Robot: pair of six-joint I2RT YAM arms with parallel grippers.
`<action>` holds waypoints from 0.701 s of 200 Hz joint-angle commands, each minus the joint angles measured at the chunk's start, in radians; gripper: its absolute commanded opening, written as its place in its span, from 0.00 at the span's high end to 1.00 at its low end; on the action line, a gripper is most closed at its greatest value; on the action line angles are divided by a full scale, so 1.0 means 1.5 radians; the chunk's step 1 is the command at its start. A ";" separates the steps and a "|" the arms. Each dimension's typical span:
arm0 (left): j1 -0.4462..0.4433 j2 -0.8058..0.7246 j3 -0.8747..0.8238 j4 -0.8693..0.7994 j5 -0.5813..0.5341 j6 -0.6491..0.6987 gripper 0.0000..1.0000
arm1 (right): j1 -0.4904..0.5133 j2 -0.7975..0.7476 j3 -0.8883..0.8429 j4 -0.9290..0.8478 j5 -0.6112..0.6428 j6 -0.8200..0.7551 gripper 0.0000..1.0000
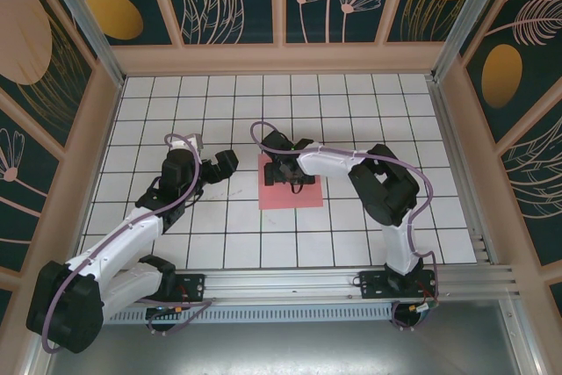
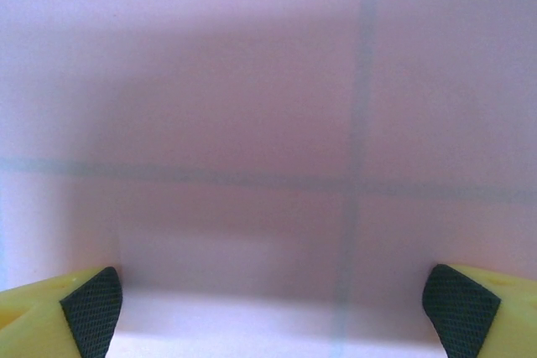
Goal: Fold a paper plane with a square sheet of paper (pick it up from the middle)
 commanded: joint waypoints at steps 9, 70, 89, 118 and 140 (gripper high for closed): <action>0.004 -0.007 -0.001 0.008 0.012 0.010 0.01 | 0.007 0.059 -0.018 -0.041 -0.036 0.012 0.03; 0.004 -0.012 -0.005 0.004 0.008 0.010 0.01 | 0.009 0.063 -0.006 -0.036 -0.039 0.013 0.06; 0.004 -0.014 -0.005 0.003 0.006 0.012 0.01 | 0.008 0.061 -0.003 -0.036 -0.039 0.013 0.07; 0.005 -0.013 -0.004 0.003 0.005 0.012 0.01 | 0.007 0.061 0.001 -0.038 -0.037 0.011 0.09; 0.004 -0.013 -0.004 0.002 0.006 0.013 0.01 | 0.007 0.060 0.004 -0.042 -0.035 0.011 0.11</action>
